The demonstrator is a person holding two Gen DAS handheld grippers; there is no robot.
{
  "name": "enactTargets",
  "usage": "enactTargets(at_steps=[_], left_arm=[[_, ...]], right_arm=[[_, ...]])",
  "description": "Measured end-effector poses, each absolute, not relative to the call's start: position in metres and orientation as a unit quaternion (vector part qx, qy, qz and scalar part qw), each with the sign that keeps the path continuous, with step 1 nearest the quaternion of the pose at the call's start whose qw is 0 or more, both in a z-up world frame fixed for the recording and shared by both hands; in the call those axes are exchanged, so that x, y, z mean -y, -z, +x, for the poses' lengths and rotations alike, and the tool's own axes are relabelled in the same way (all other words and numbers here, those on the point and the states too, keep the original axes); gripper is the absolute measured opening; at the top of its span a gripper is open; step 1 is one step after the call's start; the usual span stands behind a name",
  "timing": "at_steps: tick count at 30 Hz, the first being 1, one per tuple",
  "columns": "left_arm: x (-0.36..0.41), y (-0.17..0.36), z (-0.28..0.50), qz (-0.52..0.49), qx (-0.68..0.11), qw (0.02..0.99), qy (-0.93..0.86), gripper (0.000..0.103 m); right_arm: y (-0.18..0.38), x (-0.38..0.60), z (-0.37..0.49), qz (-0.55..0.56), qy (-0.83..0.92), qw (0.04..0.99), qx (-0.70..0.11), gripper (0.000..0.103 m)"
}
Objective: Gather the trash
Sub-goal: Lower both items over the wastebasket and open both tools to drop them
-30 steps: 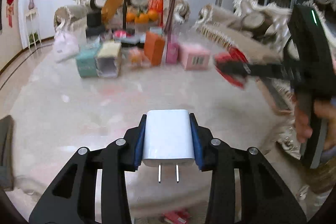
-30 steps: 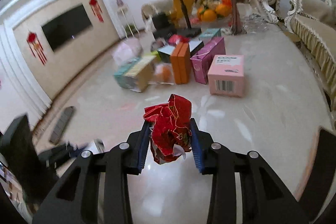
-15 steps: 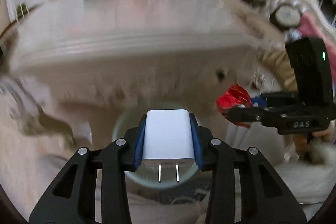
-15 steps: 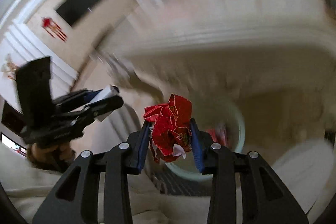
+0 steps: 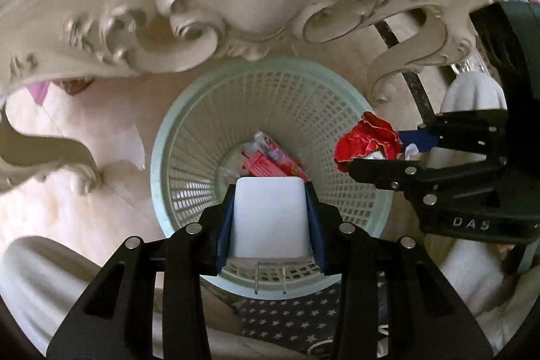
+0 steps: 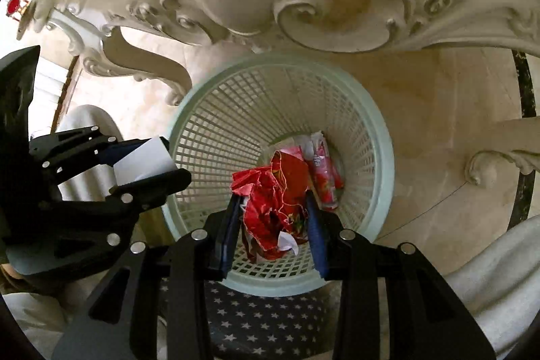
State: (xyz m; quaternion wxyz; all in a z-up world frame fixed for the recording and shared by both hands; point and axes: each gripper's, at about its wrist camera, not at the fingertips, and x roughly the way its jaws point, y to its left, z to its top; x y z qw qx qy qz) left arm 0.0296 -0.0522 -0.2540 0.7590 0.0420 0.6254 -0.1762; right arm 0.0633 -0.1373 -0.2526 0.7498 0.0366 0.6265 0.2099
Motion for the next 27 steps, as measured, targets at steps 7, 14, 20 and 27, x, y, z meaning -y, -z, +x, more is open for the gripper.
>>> enactTargets(at_steps=[7, 14, 20, 27], left_arm=[[0.053, 0.256, 0.033, 0.048, -0.626, 0.762, 0.161, 0.075], [0.05, 0.251, 0.021, 0.056, -0.632, 0.759, 0.147, 0.078], [0.041, 0.188, -0.005, 0.023, -0.594, 0.777, 0.208, 0.078], [0.0, 0.027, 0.016, -0.007, -0.416, 0.879, 0.235, 0.079]], right_arm=[[0.255, 0.156, 0.061, 0.029, -0.186, 0.766, -0.615, 0.062], [0.233, 0.161, 0.049, 0.002, -0.171, 0.782, -0.6, 0.063], [0.139, 0.17, 0.022, 0.007, -0.238, 0.812, -0.533, 0.063], [0.004, 0.238, 0.074, 0.077, -0.141, 0.931, -0.328, 0.066]])
